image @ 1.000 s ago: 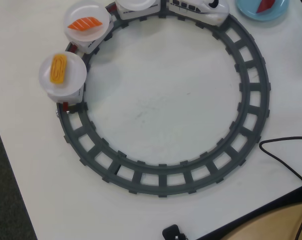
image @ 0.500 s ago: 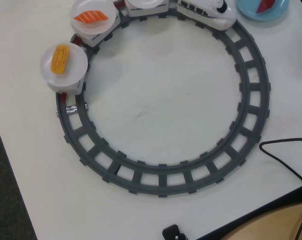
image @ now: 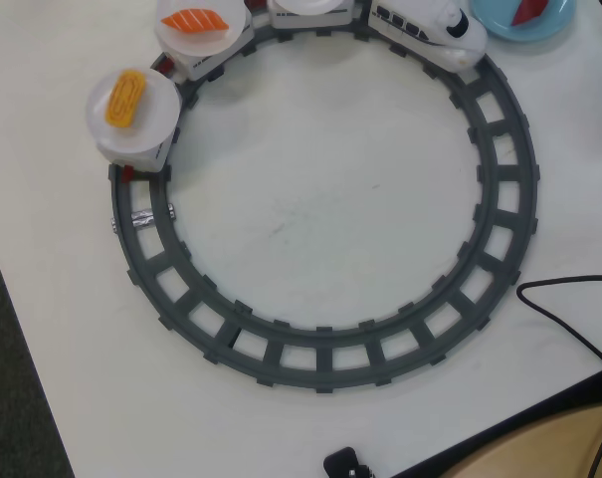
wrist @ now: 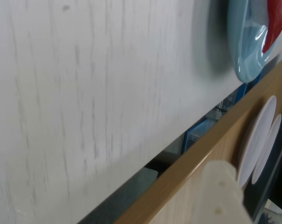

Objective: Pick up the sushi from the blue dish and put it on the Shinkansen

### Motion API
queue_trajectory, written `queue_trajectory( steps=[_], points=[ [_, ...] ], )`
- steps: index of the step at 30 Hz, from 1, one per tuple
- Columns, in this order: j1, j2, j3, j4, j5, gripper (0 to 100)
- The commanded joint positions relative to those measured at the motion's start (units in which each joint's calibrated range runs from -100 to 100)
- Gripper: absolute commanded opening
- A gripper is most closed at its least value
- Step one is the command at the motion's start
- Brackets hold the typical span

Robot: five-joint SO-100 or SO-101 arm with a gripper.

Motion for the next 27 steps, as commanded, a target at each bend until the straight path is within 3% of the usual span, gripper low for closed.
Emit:
queue_trajectory(
  steps=[1,27],
  points=[
    [-0.06,-0.67,-0.27,0.17,0.14,32],
    [-0.68,-0.75,0.09,0.17,0.19,32]
  ],
)
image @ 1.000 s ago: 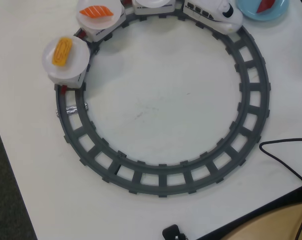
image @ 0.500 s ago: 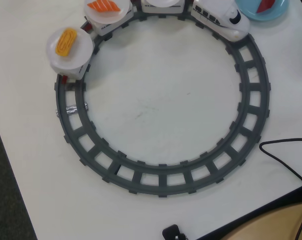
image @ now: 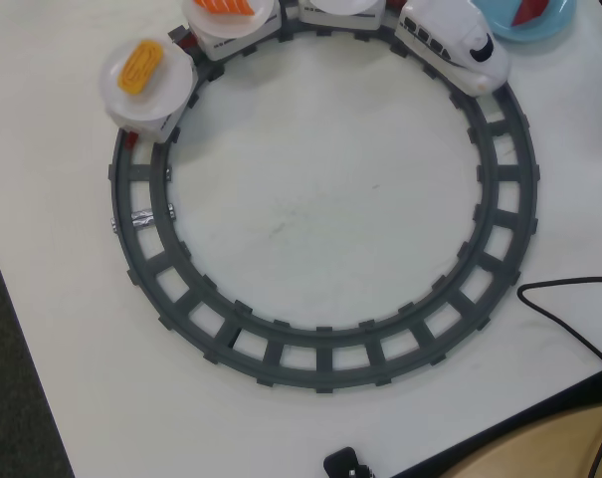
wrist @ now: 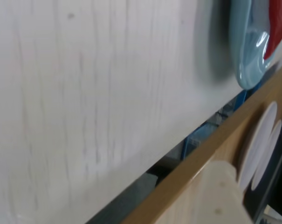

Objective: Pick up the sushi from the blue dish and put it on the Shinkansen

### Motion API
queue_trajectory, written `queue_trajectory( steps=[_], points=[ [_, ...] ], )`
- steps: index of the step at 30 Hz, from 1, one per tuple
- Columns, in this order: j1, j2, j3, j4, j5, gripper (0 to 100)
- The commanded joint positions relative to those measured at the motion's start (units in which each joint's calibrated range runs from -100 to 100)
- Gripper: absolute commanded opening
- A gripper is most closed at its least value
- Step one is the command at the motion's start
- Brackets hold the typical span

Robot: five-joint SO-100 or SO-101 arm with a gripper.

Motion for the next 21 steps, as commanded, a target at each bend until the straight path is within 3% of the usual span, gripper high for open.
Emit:
queue_trajectory(
  steps=[1,13,21],
  points=[
    [0.11,-0.75,-0.18,0.17,0.19,32],
    [0.38,2.42,-4.4,0.0,0.25,32],
    [-2.88,36.66,-31.24,-3.76,-0.33,32]
  ],
)
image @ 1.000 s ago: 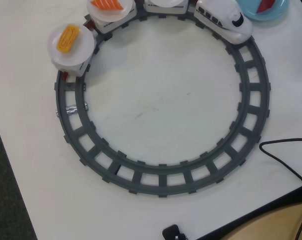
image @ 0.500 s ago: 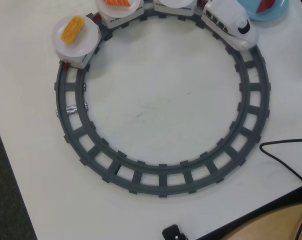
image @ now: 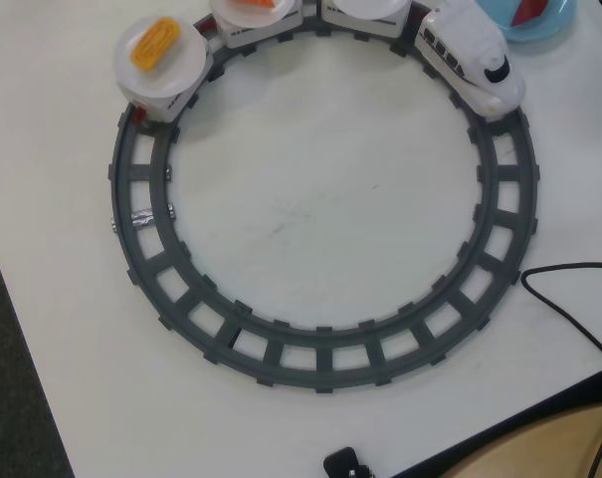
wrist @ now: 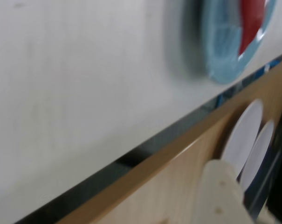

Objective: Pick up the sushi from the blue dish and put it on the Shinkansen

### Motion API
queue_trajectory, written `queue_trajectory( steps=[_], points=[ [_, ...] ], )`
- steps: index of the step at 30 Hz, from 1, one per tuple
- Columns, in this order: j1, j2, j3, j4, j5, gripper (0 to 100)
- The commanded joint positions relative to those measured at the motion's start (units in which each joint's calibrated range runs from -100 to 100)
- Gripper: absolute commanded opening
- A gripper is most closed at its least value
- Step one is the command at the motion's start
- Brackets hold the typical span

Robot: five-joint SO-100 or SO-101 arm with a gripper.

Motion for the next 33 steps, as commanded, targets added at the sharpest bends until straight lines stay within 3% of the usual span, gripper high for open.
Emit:
queue_trajectory(
  steps=[1,7,18,24,33],
  points=[
    [-2.38,20.53,-18.25,-1.67,-0.23,32],
    [-4.59,47.5,-44.91,0.3,0.98,32],
    [-5.99,82.08,-87.02,20.58,6.64,32],
    [-4.85,92.18,-97.25,26.74,9.27,32],
    [-3.88,97.52,-98.33,28.2,10.0,32]
  ],
)
